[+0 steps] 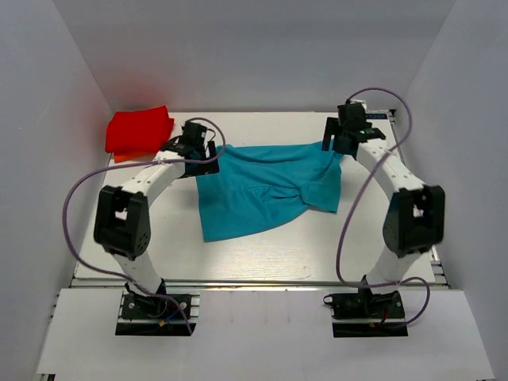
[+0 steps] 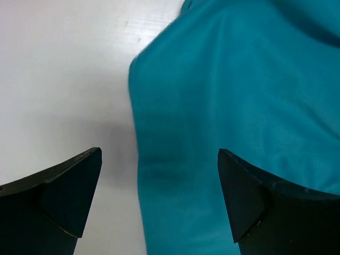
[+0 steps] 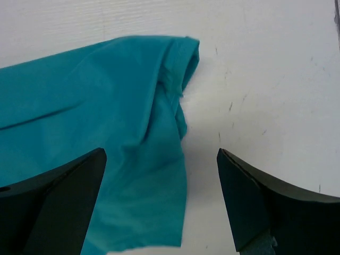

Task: Fold and stack the t-shirts
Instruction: Flatten out the tshirt

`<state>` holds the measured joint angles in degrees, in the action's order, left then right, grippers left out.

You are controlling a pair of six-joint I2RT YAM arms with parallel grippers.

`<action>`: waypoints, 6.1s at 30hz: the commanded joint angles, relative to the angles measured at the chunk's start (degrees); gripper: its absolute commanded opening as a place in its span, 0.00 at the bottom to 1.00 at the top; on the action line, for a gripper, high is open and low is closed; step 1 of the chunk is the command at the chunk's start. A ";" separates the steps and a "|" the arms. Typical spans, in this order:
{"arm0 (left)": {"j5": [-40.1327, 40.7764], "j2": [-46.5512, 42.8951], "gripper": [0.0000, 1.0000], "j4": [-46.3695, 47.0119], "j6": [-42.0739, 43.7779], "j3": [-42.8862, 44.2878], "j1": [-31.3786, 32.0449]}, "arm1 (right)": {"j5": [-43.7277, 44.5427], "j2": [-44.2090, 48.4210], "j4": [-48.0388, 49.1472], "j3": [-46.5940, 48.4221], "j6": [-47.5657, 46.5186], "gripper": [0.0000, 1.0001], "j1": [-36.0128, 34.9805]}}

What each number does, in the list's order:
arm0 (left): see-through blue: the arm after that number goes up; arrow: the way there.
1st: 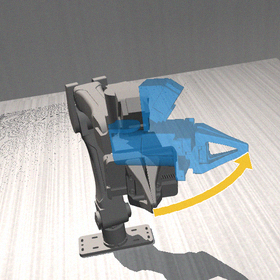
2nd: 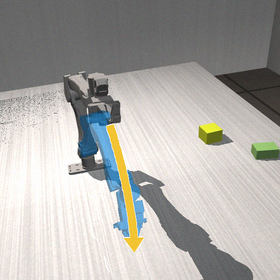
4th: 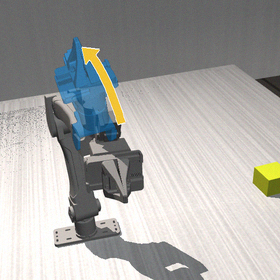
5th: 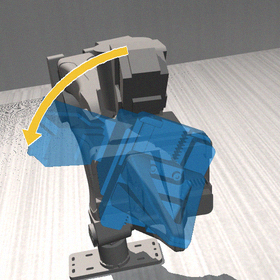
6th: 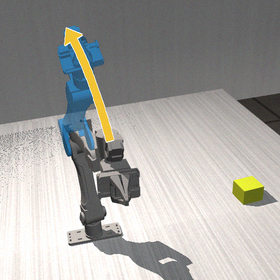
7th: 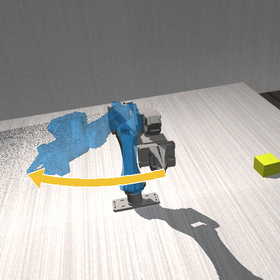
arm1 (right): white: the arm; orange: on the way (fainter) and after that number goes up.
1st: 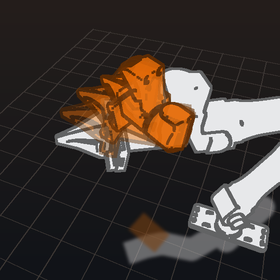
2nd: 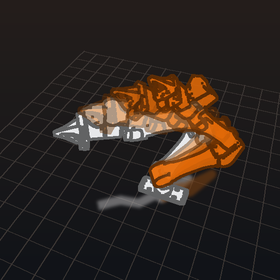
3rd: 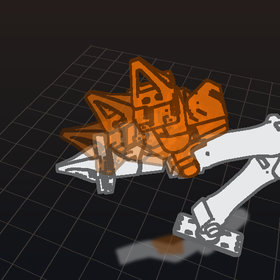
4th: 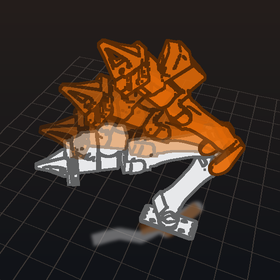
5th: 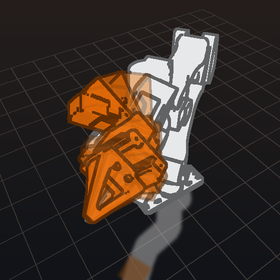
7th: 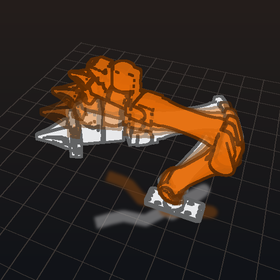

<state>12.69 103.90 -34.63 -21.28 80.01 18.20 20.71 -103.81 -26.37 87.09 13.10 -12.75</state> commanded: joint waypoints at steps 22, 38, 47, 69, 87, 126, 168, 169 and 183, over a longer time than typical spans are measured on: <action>-4.41 -1.50 0.83 7.64 -6.23 -17.77 -4.22 | -4.81 24.62 3.87 -27.94 10.27 0.90 0.10; -18.49 -5.19 0.00 17.93 -3.16 -27.53 -4.22 | -4.45 23.04 1.59 -30.31 11.50 0.90 0.36; -19.54 -12.48 0.00 21.01 -1.93 -29.65 -4.22 | -10.75 23.04 0.96 -36.90 12.30 0.89 0.36; -17.61 -17.76 0.00 20.57 0.45 -30.26 -4.22 | -10.16 11.44 10.99 -38.40 15.99 0.59 0.62; -12.62 -26.11 0.00 13.90 -0.69 -15.86 -4.22 | -11.84 30.67 4.68 -25.60 8.61 0.00 0.63; -4.59 -47.46 0.00 4.49 12.84 22.74 -4.22 | -6.56 53.27 6.24 19.78 -18.01 0.00 4.05; 1.81 -22.45 0.00 26.80 8.18 -11.55 -4.22 | -9.46 33.10 30.50 -27.07 -3.17 0.00 4.05; 2.42 -19.99 0.00 27.42 8.18 -10.84 -4.74 | -9.20 29.14 31.11 -25.84 -3.61 0.00 4.14; -2.84 18.78 0.00 27.60 10.29 19.65 -7.82 | -6.47 -5.78 22.77 -0.61 -4.75 0.00 4.23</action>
<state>11.14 122.06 -7.64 -12.25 94.74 11.16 12.95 -108.38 -2.83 82.37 8.60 -8.95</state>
